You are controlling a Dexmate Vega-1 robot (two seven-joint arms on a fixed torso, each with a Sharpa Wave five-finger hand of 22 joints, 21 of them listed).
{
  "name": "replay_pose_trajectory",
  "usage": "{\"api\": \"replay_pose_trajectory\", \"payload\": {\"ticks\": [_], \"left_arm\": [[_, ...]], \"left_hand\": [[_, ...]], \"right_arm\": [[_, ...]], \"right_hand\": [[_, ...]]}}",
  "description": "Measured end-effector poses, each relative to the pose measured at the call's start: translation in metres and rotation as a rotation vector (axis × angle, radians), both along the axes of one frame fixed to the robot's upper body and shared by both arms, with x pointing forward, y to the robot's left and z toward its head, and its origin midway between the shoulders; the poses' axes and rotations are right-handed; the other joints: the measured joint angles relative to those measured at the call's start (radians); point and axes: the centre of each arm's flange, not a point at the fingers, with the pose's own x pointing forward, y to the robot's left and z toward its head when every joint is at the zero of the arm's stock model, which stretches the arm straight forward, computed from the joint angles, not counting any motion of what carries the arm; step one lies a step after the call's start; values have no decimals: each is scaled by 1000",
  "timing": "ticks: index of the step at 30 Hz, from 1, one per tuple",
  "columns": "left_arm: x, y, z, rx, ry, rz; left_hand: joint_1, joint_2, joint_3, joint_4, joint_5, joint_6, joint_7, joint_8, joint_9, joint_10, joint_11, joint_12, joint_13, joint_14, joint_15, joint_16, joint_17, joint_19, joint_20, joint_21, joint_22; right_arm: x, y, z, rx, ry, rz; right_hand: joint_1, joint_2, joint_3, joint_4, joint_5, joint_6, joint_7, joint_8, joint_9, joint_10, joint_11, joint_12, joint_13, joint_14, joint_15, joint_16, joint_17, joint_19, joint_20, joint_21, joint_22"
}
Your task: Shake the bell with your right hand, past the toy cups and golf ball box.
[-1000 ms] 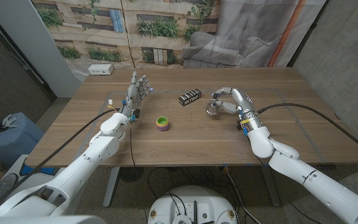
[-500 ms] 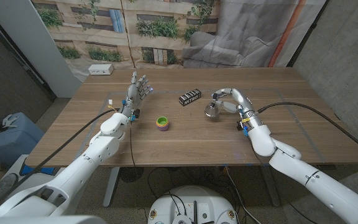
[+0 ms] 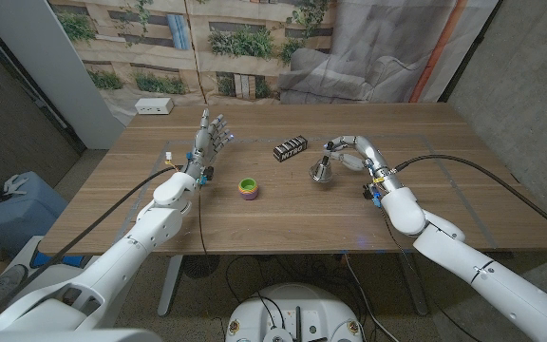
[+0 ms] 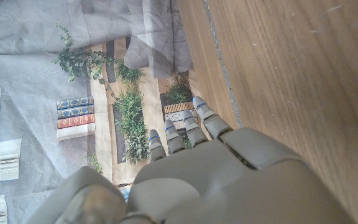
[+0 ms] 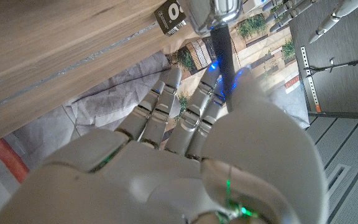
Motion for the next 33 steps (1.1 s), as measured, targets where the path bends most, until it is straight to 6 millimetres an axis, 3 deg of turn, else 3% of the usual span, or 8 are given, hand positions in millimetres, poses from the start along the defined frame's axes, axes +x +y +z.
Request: {"api": "replay_pose_trajectory", "payload": {"ticks": [33], "left_arm": [[0, 0, 0, -1, -1, 0]], "left_hand": [[0, 0, 0, 0, 0, 0, 0, 0, 0, 0, 0, 0, 0, 0, 0, 0, 0, 0, 0, 0, 0]], "right_arm": [[1, 3, 0, 42, 161, 76]], "right_hand": [[-29, 8, -4, 7, -4, 14, 18, 0, -6, 21, 4, 0, 0, 13, -9, -8, -4, -10, -4, 0, -2]]}}
